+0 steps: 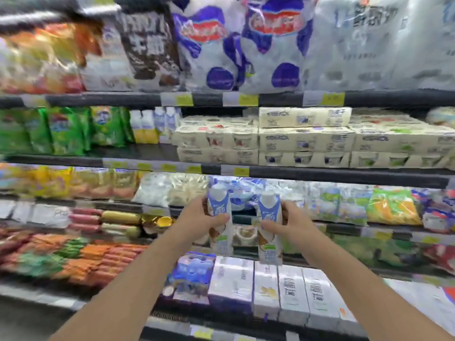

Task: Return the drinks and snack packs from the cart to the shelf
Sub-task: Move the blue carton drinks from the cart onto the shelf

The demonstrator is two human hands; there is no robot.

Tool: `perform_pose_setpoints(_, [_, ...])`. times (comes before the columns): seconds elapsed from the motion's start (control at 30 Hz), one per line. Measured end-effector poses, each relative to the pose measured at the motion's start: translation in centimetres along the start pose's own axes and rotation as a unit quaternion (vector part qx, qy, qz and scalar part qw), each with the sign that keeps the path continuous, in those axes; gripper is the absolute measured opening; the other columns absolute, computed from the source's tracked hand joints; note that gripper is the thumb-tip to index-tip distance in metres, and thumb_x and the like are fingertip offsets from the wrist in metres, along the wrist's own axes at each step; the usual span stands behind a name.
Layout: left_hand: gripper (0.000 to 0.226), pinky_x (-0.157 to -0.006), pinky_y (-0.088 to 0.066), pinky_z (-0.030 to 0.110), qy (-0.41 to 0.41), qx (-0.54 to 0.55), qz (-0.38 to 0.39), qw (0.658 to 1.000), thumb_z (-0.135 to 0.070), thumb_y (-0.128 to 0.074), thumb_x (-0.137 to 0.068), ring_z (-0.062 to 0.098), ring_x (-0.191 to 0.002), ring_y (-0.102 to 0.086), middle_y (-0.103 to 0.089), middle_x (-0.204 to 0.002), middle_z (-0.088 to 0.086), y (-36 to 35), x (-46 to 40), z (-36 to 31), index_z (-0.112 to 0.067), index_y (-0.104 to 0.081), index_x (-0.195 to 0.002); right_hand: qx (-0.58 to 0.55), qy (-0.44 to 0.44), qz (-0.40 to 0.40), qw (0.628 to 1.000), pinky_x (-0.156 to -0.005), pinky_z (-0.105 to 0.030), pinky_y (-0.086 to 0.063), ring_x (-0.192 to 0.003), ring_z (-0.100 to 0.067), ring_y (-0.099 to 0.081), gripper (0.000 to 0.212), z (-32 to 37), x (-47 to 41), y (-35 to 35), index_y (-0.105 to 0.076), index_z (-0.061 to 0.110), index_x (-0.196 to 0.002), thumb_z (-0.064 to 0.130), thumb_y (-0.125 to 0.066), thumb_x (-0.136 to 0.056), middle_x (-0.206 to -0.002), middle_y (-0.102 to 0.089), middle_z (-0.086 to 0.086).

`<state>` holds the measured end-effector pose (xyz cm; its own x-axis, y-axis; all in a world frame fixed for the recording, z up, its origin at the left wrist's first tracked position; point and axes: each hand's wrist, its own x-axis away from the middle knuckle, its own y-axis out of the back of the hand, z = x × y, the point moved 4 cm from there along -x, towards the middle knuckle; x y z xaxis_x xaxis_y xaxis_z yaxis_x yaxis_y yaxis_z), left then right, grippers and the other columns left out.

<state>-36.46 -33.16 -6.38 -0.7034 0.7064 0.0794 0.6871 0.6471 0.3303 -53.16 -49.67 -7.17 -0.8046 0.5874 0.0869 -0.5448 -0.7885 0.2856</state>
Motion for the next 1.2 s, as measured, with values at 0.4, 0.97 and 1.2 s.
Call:
perform_pose_setpoints(0.4, [0.024, -0.077, -0.058, 0.037, -0.033, -0.015, -0.096, 0.995, -0.022, -0.078, -0.084, 0.016, -0.084, -0.072, -0.074, -0.096, 0.001, 25.3, 8.1, 3.1, -0.023, -0.064, -0.103, 0.004, 0.112, 0.081, 0.990, -0.089, -0.040, -0.056, -0.102, -0.023, -0.071, 0.038, 13.2, -2.3, -23.9, -0.063, 0.016, -0.116, 0.018, -0.080, -0.082, -0.108, -0.075, -0.003])
perform_pose_setpoints(0.97, [0.039, -0.063, -0.047, 0.023, -0.027, 0.005, -0.180, 0.983, -0.020, -0.078, -0.083, 0.010, -0.090, -0.067, -0.071, -0.105, -0.003, 31.4, -4.3, 0.9, -0.018, -0.058, -0.116, -0.032, 0.128, 0.100, 0.986, -0.079, -0.033, -0.055, -0.098, -0.020, -0.069, 0.037, 18.8, -16.7, -27.1, -0.058, 0.018, -0.115, 0.016, -0.078, -0.084, -0.106, -0.071, -0.003])
perform_pose_setpoints(1.2, [0.039, -0.069, -0.052, 0.024, -0.064, 0.050, -0.196, 0.977, -0.014, -0.079, -0.082, 0.015, -0.089, -0.067, -0.070, -0.102, 0.003, 31.7, -12.2, -0.9, -0.016, -0.058, -0.115, -0.044, 0.134, 0.043, 0.989, -0.068, -0.029, -0.057, -0.086, -0.019, -0.072, 0.035, 21.1, -23.1, -26.9, -0.062, 0.011, -0.115, 0.011, -0.078, -0.084, -0.098, -0.073, -0.005])
